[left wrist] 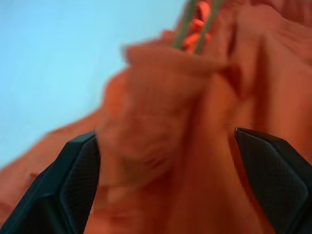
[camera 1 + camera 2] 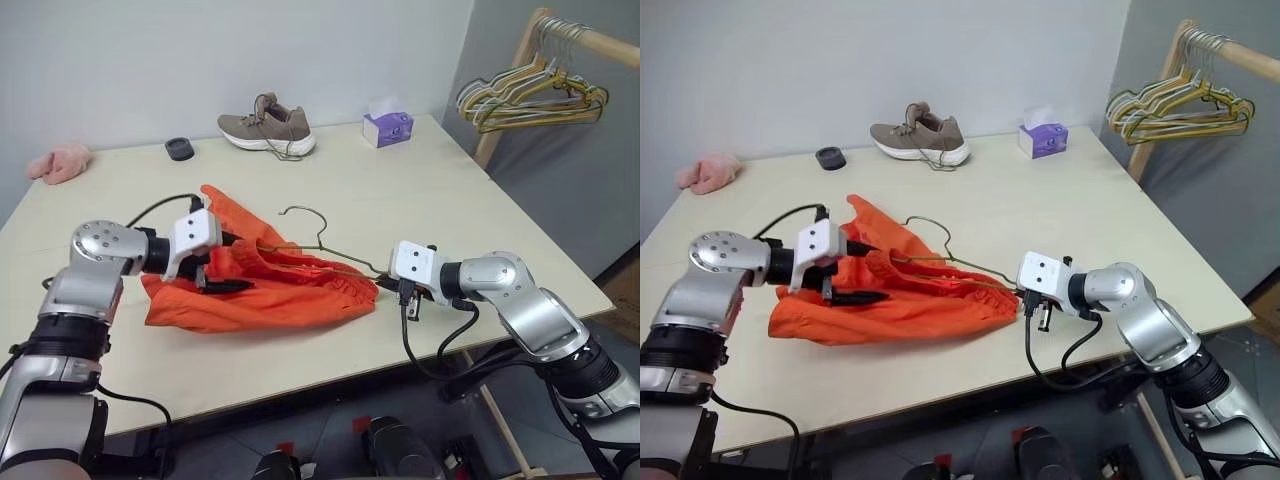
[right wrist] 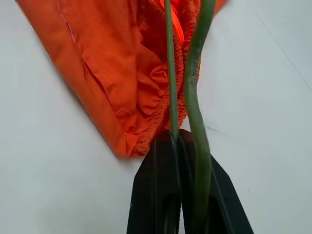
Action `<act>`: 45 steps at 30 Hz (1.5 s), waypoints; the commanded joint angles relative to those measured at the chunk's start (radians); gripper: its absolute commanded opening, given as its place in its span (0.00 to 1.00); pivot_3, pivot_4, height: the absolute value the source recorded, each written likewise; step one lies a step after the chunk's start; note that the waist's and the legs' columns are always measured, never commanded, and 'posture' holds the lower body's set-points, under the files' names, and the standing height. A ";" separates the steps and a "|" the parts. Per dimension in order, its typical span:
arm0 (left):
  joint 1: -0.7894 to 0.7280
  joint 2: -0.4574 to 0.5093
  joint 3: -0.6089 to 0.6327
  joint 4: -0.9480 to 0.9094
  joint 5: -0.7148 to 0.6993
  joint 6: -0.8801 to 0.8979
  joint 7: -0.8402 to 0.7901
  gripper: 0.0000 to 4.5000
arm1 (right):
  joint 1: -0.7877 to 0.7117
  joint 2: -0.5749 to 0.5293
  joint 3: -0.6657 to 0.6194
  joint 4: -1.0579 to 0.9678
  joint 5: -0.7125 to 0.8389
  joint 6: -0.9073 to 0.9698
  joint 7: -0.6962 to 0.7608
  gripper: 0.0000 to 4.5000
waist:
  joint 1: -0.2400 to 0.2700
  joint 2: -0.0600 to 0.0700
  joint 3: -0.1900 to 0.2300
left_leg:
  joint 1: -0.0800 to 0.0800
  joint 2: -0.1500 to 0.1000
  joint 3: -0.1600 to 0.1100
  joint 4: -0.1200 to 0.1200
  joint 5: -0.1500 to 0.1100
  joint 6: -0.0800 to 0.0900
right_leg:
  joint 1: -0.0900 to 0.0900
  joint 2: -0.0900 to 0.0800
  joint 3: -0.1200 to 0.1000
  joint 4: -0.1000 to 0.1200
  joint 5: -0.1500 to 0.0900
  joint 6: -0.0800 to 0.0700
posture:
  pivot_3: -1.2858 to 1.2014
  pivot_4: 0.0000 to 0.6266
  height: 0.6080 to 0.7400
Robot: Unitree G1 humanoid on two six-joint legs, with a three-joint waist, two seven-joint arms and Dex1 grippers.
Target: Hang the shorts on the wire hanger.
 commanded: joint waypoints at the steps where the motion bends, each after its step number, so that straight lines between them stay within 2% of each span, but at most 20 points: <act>1: -0.021 -0.010 0.010 -0.049 0.002 -0.010 0.019 0.99 | -0.039 0.007 -0.032 -0.041 0.006 -0.012 0.006 0.00 | 0.003 0.000 0.000 | -0.001 0.000 -0.001 0.001 0.000 0.000 | 0.000 0.000 -0.001 0.000 0.000 0.000 | 0.43 0.05 1.00; 7: -0.040 -0.056 0.005 -0.026 0.015 -0.009 0.052 0.99 | -0.044 0.009 -0.026 -0.058 0.008 -0.015 0.013 0.00 | 0.000 -0.001 0.000 | -0.001 -0.001 0.000 0.005 0.000 0.000 | 0.001 0.000 0.000 0.000 0.001 0.002 | 0.43 0.05 1.00; 10: -0.019 -0.069 0.005 -0.066 -0.021 0.031 0.015 0.87 | -0.042 0.011 -0.020 -0.066 0.007 -0.021 0.017 0.00 | -0.003 -0.001 0.000 | -0.002 -0.001 0.000 0.006 0.000 0.000 | 0.001 0.000 0.000 0.000 0.002 0.003 | 0.42 0.06 1.00; 20: 0.006 -0.062 0.042 -0.131 -0.115 0.150 -0.040 0.18 | -0.044 0.007 -0.003 -0.046 -0.011 -0.075 0.043 0.00 | -0.003 -0.001 0.000 | -0.002 -0.001 0.000 0.007 0.000 0.000 | 0.001 0.000 0.000 0.000 0.002 0.003 | 0.43 0.06 1.00; 23: 0.021 -0.050 0.049 -0.147 -0.129 0.175 -0.056 0.00 | -0.048 0.010 0.005 -0.033 -0.018 -0.110 0.056 0.00 | -0.003 0.000 0.000 | -0.002 -0.001 0.000 0.007 0.000 0.000 | 0.001 0.000 0.000 0.000 0.002 0.003 | 0.43 0.05 1.00; 31: 0.035 -0.022 0.083 -0.135 -0.151 0.227 -0.050 0.00 | -0.031 -0.007 -0.011 -0.013 -0.023 -0.196 0.092 0.00 | -0.002 -0.001 0.000 | -0.002 -0.001 0.000 0.008 0.000 0.000 | 0.001 0.000 0.000 0.001 0.002 0.003 | 0.43 0.05 1.00; 35: 0.044 -0.002 0.101 -0.114 -0.159 0.241 -0.042 0.00 | -0.029 -0.069 -0.057 0.009 -0.011 -0.230 0.135 0.23 | -0.002 -0.001 0.000 | -0.002 -0.001 0.000 0.008 0.000 0.000 | 0.001 0.000 0.000 0.001 0.002 0.003 | 0.43 0.05 1.00; 41: 0.062 0.007 0.145 -0.080 -0.193 0.304 0.003 0.00 | -0.029 -0.177 -0.172 0.095 -0.013 -0.222 0.122 0.69 | -0.003 -0.001 0.000 | -0.002 -0.001 0.000 0.008 0.000 0.000 | 0.002 0.000 0.001 0.001 0.002 0.003 | 0.43 0.05 1.00; 45: 0.047 -0.010 0.176 -0.055 -0.200 0.344 0.041 0.00 | -0.001 -0.174 -0.221 0.088 0.024 -0.148 0.100 0.99 | -0.003 -0.001 -0.001 | -0.002 0.000 0.000 0.008 0.000 0.000 | 0.002 0.000 0.000 0.001 0.002 0.003 | 0.42 0.05 1.00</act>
